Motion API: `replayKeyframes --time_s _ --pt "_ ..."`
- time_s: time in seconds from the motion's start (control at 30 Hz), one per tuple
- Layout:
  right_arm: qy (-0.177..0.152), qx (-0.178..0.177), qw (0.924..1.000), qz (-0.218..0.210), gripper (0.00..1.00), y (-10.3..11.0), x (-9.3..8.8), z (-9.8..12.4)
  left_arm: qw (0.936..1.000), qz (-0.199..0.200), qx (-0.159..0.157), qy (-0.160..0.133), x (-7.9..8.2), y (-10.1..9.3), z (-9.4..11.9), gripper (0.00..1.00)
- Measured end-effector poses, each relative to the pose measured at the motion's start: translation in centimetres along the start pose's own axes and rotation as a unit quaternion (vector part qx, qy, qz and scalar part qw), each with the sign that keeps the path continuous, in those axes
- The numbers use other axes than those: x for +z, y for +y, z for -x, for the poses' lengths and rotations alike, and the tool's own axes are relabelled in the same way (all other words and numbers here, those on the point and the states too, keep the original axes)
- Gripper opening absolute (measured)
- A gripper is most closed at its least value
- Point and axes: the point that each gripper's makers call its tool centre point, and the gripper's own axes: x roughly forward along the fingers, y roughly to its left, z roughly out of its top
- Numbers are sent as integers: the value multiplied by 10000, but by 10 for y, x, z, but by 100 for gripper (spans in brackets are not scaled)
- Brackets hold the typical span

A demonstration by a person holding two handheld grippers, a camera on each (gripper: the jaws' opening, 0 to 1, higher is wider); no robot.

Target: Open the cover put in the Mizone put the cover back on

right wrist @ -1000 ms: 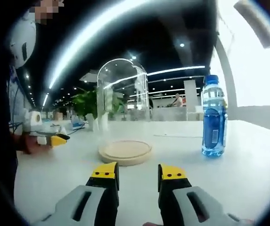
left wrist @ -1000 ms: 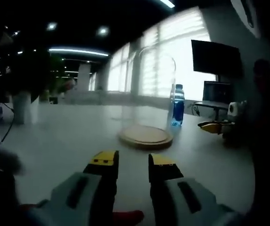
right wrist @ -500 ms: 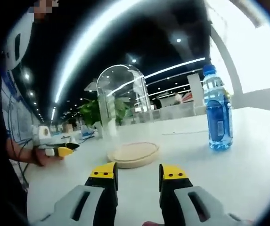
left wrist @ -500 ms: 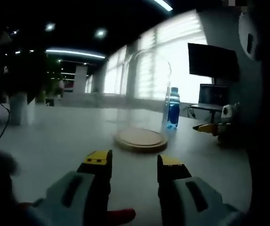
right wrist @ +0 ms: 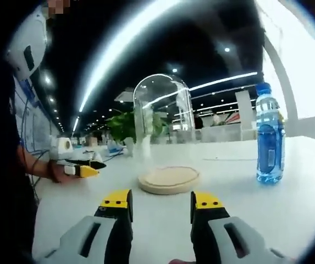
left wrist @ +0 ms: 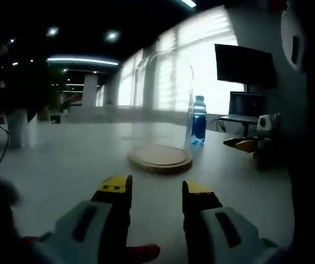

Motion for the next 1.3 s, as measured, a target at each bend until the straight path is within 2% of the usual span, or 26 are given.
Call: replayKeyframes --time_s 0.03,0.1,0.2,0.27,0.37,0.43,0.47,0.6,0.7,0.8,0.97,1.07,1.3 --pt "-16 -16 10000 65 36 0 1 1 10000 2 -8 -22 0 0 0 28" --pt "-3 -75 10000 64 36 -1 0 2 9998 -140 -34 161 -6 -2 -1 22" --pt "-118 -302 9993 -181 36 -10 4 5 9998 -103 -119 108 -4 -6 -1 21" --pt "-173 -269 9991 -279 38 -11 6 4 9998 1 -220 5 0 -8 1 22" --pt "-191 -169 9989 -401 43 -9 7 1 10000 -28 -85 33 -2 -1 1 24" --pt "-128 -189 9992 -318 43 -6 6 -1 9999 -132 -26 87 -5 2 1 24" --pt "-100 -179 9997 -140 43 -4 6 -2 9999 -71 -50 108 -5 3 1 24" --pt "-116 -118 9998 -58 43 4 11 -8 9996 255 -78 -37 1 7 4 24" --pt "-42 -86 9997 206 44 6 15 -11 9991 349 -177 170 -5 5 0 25" --pt "-7 -66 9996 269 45 7 21 -10 9987 311 -213 338 -10 5 0 28" --pt "30 60 9990 446 46 6 28 -11 9993 -131 -283 188 -6 8 0 30" --pt "-34 73 9990 437 46 0 33 -11 9994 -143 -302 70 0 9 -1 29" --pt "-25 180 9988 455 48 -6 33 -19 9999 -13 -108 -96 13 21 -10 30"
